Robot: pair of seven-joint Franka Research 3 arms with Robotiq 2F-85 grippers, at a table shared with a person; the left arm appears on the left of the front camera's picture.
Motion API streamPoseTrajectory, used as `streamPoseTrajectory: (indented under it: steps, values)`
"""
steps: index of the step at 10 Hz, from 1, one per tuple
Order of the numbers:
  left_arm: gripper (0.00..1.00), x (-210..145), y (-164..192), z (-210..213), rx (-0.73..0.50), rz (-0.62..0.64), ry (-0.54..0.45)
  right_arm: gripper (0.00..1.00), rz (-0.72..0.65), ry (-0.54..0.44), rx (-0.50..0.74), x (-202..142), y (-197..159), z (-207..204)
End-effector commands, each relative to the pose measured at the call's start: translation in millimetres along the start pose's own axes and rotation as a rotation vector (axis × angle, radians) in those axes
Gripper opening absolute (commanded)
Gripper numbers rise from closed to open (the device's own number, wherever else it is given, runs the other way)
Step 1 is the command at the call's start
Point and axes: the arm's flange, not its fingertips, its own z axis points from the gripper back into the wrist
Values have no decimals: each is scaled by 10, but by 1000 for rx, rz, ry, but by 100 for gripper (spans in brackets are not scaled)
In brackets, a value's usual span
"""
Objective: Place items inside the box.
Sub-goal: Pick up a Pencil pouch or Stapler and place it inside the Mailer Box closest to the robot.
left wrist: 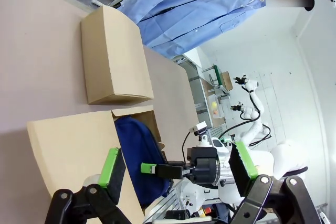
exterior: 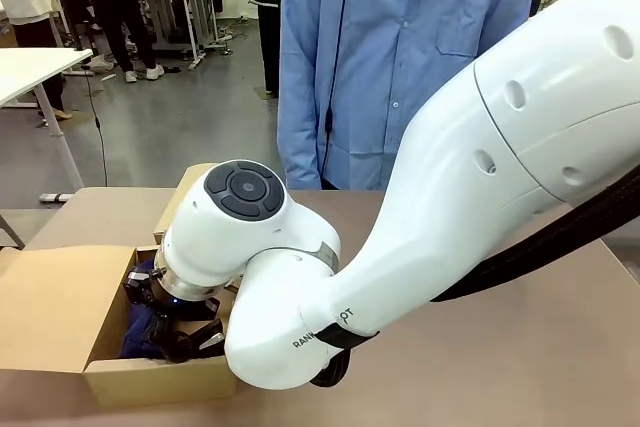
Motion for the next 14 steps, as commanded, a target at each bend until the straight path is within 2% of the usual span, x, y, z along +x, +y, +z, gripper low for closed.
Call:
streamPoseTrajectory:
  steps: [1,4,5,6,7,8,9,12,14]
  values:
    - [100,-33,-8,-20,-24,-17,-19,7,-17,16,-27,-15,49,59]
    - [100,-33,-8,-20,-24,-17,-19,7,-32,11,7,4,55,76]
    - [100,-33,-8,-20,-24,-17,-19,64,-35,13,18,26,48,111]
    - [100,-33,-8,-20,-24,-17,-19,64,-44,5,27,53,37,164]
    - [100,-33,-8,-20,-24,-17,-19,100,-48,-5,37,76,26,216]
    - [100,-33,-8,-20,-24,-17,-19,66,-48,-9,51,95,18,286]
    - [100,-33,-8,-20,-24,-17,-19,100,-51,-16,75,122,10,382]
    - [100,-33,-8,-20,-24,-17,-19,100,-76,-18,141,292,-164,851]
    - [100,-33,-8,-20,-24,-17,-19,100,-55,100,167,456,-579,1393]
